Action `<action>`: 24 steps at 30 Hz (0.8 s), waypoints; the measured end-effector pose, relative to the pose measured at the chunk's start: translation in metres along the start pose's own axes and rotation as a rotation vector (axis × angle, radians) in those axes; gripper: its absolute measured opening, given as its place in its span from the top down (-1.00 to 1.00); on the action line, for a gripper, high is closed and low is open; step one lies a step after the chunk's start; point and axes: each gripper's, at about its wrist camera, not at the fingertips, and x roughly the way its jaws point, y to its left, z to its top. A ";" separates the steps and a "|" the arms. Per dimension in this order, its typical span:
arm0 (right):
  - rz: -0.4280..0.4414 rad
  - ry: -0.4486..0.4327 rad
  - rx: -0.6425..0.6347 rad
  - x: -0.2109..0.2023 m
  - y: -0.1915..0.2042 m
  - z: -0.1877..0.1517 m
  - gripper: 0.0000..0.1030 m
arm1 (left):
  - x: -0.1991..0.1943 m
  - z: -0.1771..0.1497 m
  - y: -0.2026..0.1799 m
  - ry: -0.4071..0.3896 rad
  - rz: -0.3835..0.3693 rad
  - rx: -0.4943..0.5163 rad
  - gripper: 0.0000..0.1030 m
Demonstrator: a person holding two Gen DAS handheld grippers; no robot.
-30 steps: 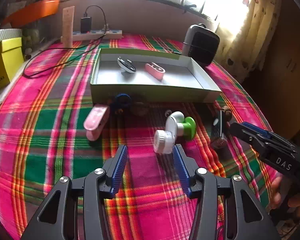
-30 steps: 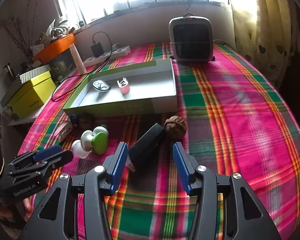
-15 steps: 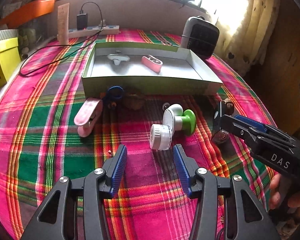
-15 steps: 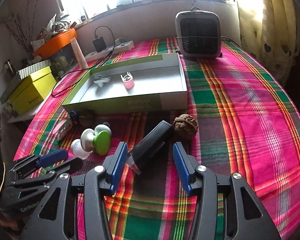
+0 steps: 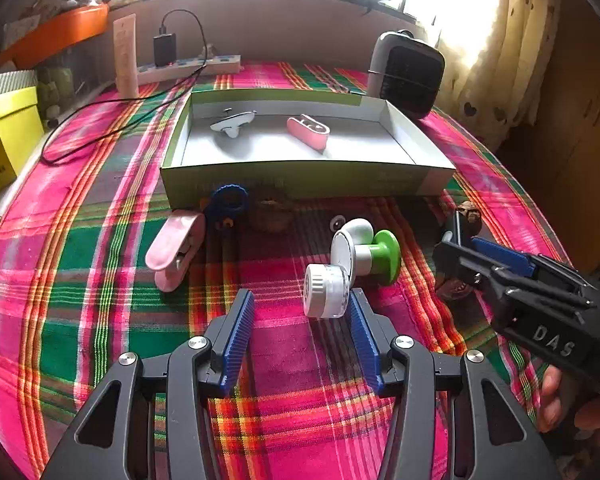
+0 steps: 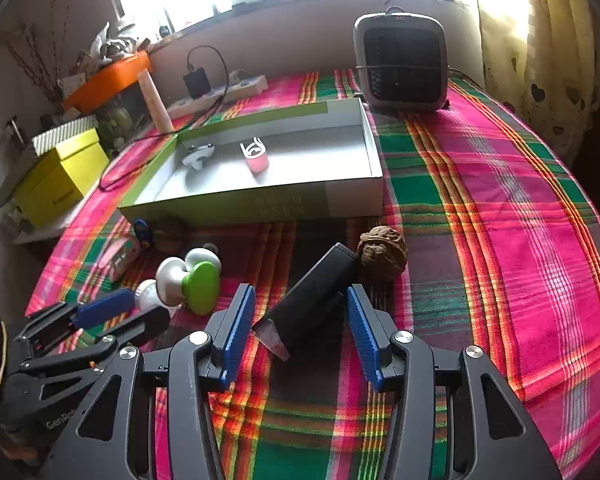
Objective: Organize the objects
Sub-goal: 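Grasp the black flashlight with the right tool while the left tool grasps the white ribbed cap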
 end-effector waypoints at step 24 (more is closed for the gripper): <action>-0.016 -0.009 -0.020 -0.001 0.001 -0.003 0.11 | 0.004 0.004 0.000 -0.022 0.026 -0.005 0.50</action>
